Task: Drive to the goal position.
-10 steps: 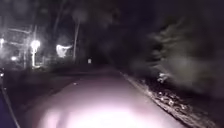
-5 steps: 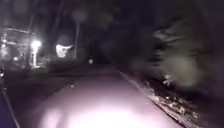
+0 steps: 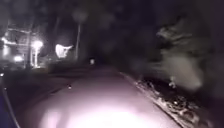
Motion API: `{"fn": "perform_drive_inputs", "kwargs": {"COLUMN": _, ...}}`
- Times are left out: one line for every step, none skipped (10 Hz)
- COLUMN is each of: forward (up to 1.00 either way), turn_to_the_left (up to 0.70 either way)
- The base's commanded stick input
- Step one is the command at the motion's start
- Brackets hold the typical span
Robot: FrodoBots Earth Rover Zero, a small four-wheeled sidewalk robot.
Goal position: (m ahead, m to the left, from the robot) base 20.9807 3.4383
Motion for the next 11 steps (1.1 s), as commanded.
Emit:
{"fn": "perform_drive_inputs", "kwargs": {"forward": 0.50, "turn_to_the_left": 0.49}}
{"fn": "perform_drive_inputs", "kwargs": {"forward": 0.50, "turn_to_the_left": 0.38}}
{"fn": "perform_drive_inputs", "kwargs": {"forward": 0.50, "turn_to_the_left": 0.09}}
{"fn": "perform_drive_inputs", "kwargs": {"forward": 0.50, "turn_to_the_left": 0.03}}
{"fn": "perform_drive_inputs", "kwargs": {"forward": 0.50, "turn_to_the_left": 0.00}}
{"fn": "perform_drive_inputs", "kwargs": {"forward": 0.50, "turn_to_the_left": 0.00}}
{"fn": "perform_drive_inputs", "kwargs": {"forward": 0.50, "turn_to_the_left": 0.00}}
{"fn": "perform_drive_inputs", "kwargs": {"forward": 0.50, "turn_to_the_left": 0.00}}
{"fn": "perform_drive_inputs", "kwargs": {"forward": 0.50, "turn_to_the_left": 0.00}}
{"fn": "perform_drive_inputs", "kwargs": {"forward": 0.50, "turn_to_the_left": 0.00}}
{"fn": "perform_drive_inputs", "kwargs": {"forward": 0.50, "turn_to_the_left": 0.00}}
